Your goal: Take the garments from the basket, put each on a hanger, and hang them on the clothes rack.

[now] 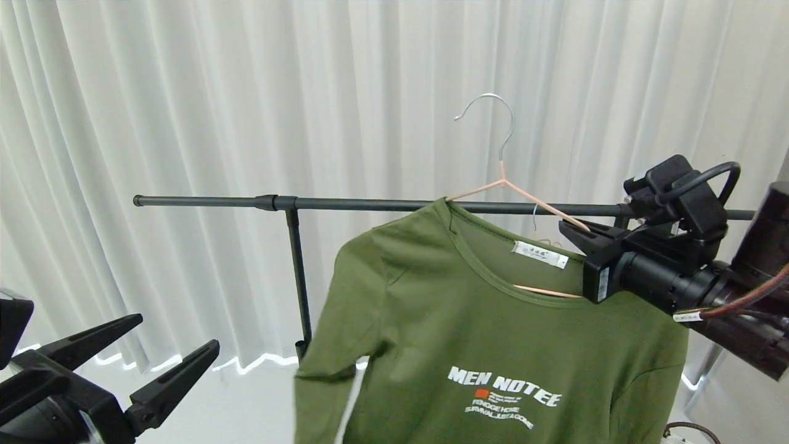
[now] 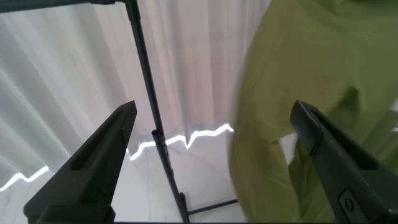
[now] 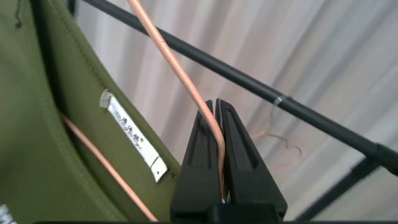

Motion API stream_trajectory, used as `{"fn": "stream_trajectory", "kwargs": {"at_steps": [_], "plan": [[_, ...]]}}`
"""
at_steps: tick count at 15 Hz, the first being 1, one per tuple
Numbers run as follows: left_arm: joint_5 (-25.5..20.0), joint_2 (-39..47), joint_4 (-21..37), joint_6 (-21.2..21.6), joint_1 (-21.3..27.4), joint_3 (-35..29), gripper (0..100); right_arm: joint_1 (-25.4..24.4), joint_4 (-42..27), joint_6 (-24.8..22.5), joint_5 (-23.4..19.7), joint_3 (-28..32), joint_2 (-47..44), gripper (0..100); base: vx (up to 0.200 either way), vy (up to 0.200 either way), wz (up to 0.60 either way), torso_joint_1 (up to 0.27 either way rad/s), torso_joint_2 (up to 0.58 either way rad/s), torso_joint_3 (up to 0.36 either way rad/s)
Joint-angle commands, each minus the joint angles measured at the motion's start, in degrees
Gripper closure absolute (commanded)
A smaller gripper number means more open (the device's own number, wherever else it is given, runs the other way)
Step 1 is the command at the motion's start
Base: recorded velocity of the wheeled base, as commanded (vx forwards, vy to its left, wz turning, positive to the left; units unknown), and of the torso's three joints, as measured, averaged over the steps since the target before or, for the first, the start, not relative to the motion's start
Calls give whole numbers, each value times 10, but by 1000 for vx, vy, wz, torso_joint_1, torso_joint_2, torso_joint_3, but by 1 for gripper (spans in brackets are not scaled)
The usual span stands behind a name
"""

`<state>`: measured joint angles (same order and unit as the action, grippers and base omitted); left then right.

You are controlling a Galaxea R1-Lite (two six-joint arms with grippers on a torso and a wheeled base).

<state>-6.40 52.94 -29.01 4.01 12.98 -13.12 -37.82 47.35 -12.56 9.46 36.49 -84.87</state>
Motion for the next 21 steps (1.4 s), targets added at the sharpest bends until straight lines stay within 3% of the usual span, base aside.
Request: {"fn": "stream_trajectory", "kwargs": {"at_steps": [1,5,8,11,14,17,21], "plan": [[-3,-9,0,0,1,6,0,29,0,0,1,1,-19,100,0,0,0,0,0,0],[-2,-2,0,1,0,3,0,36,1,1,4,-42,-24,100,0,0,0,0,0,0],[0,10,0,1,-2,3,0,35,1,14,48,-65,-52,100,0,0,0,0,0,0],[4,25,1,3,-8,3,0,34,2,41,60,-85,-80,100,0,0,0,0,0,0],[4,29,1,4,-9,2,0,34,5,72,72,-84,-108,100,0,0,0,0,0,0],[4,35,1,4,-9,-1,0,34,5,74,75,-84,-108,100,0,0,0,0,0,0],[4,38,1,5,-9,0,0,34,6,74,75,-83,-108,100,200,0,0,-5,-4,5]]}}
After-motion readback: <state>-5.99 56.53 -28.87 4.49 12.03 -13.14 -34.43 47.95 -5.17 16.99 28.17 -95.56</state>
